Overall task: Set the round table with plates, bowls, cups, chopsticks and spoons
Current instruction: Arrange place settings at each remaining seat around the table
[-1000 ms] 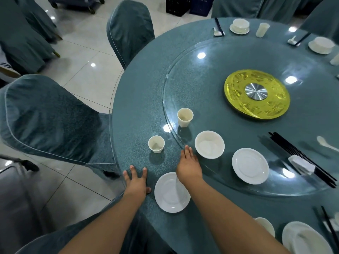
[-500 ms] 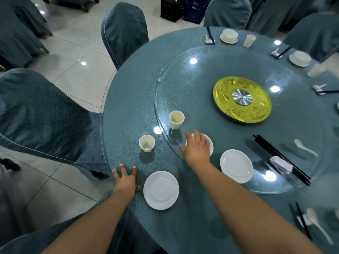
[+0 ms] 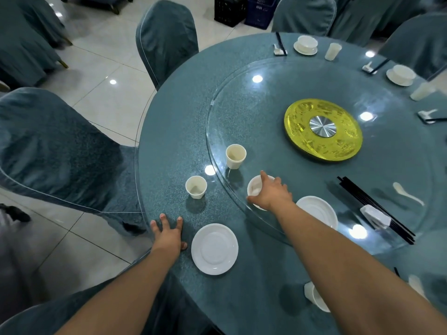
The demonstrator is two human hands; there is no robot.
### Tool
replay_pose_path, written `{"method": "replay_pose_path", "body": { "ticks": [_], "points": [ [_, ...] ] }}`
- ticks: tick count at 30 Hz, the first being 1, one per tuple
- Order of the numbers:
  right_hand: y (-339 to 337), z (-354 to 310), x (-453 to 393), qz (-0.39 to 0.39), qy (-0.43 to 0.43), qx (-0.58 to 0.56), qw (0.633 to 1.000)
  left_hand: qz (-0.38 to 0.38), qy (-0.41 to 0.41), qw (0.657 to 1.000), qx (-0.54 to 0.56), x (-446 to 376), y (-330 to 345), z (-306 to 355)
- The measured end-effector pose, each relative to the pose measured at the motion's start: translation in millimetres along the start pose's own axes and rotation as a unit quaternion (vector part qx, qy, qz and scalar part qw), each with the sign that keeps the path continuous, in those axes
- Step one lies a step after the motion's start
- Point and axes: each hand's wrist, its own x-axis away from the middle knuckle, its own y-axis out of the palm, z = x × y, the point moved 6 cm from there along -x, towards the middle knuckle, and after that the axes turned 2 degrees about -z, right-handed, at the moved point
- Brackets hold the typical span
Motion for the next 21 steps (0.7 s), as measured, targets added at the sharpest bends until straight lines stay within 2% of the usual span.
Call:
{"method": "replay_pose_path", "body": {
  "ticks": [21],
  "points": [
    [-15,13,19,0.048,-0.033,-0.020,0.998,0.010,0.003,1.000,0.001,-2,1,1]
  ]
}}
